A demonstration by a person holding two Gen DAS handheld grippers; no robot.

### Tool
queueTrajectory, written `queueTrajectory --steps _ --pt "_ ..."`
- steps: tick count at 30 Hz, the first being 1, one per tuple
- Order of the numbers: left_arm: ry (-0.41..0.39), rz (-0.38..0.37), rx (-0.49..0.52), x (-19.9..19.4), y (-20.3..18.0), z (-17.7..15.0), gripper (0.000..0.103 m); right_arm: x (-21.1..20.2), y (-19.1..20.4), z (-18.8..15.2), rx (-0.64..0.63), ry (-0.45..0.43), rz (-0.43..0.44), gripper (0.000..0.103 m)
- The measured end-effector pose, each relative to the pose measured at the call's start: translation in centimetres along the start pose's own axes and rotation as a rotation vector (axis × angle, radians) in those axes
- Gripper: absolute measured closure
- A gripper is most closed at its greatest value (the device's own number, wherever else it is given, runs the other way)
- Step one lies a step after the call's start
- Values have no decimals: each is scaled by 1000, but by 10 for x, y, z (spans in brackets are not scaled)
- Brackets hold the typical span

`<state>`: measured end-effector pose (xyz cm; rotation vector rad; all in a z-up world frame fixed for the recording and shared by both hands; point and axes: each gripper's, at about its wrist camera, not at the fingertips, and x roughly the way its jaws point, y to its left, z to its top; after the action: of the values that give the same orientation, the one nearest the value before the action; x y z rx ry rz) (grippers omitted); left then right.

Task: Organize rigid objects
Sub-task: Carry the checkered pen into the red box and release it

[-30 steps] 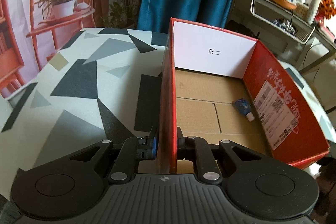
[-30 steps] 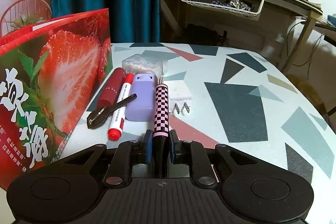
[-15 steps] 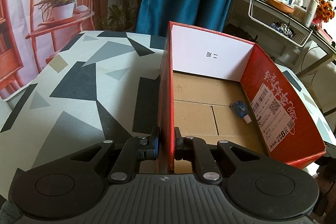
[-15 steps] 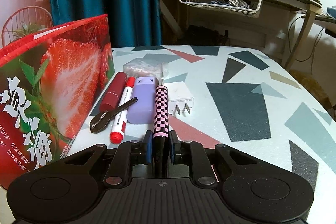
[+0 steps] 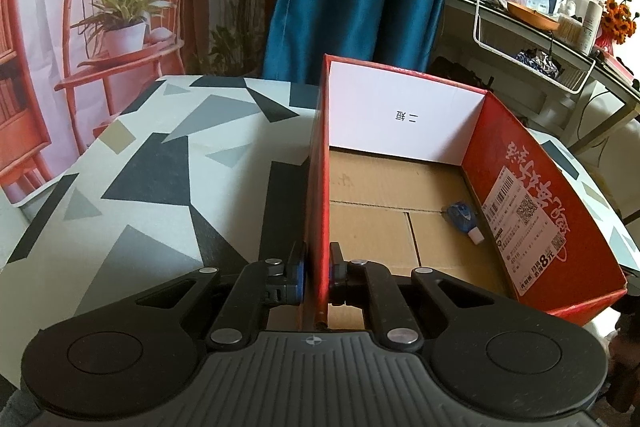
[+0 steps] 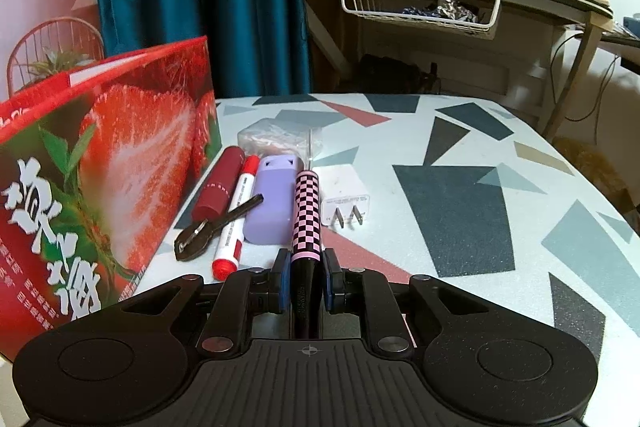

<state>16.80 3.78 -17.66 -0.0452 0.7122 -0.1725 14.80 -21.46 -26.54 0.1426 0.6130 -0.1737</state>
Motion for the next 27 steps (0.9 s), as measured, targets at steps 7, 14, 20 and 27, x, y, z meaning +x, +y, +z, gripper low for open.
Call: queueTrajectory --steps 7,14,20,27 --pt "-27 5 10 -3 -1 0 93 -9 -4 8 55 -14 28 88" --pt "-36 0 12 -4 0 -1 93 -27 5 38 51 -73 75 88" --pt "-25 1 16 -3 0 -2 93 -42 31 88 -54 -157 188 88" --pt "-22 0 18 -2 0 -3 93 -37 82 112 -218 -163 316 88"
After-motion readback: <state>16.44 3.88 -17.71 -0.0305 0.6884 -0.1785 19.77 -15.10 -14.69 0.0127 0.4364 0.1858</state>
